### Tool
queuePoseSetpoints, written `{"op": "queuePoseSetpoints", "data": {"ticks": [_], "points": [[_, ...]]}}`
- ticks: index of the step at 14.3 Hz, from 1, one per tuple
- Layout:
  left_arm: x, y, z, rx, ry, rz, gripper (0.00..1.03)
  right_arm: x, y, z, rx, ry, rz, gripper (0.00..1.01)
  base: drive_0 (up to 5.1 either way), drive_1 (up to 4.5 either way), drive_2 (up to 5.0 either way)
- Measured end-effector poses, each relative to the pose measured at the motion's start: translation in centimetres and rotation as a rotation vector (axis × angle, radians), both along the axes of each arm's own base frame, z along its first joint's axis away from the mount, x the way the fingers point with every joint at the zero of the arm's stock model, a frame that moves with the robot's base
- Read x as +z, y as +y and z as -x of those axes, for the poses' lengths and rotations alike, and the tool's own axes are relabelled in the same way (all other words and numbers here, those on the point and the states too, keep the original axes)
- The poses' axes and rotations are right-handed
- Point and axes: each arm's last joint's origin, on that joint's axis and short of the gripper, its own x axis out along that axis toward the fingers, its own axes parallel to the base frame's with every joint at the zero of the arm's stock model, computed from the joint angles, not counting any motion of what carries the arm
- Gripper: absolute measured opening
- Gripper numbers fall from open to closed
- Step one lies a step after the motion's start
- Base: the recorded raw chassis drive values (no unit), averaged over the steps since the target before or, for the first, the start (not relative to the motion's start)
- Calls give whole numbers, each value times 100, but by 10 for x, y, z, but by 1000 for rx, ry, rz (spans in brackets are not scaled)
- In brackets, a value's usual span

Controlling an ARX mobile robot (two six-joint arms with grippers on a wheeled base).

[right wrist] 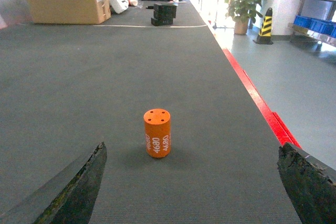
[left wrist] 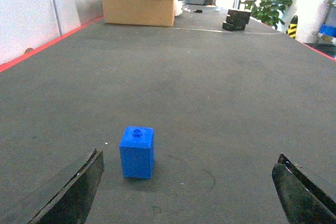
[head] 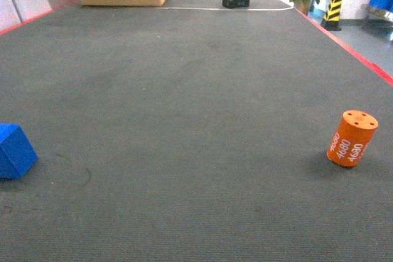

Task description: Sort blue parts and orange caps into right shelf containers

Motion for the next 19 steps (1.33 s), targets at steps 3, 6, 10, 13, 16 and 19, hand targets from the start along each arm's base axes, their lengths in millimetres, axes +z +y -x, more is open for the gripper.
{"op": "queuePoseSetpoints", "data": {"ticks": [3,6,10,13,16,19], "points": [[0,0,0,0,0,0,98,0,0,0,0,0,0,98,0,0,0],[0,0,0,0,0,0,98,0,0,0,0,0,0,98,0,0,0],[0,0,0,0,0,0,98,0,0,0,0,0,0,98,0,0,0],[0,0,0,0,0,0,98,0,0,0,0,0,0,98,0,0,0],[0,0,0,0,0,0,98,0,0,0,0,0,0,98,0,0,0],[0,0,0,0,0,0,98,0,0,0,0,0,0,98,0,0,0]]}}
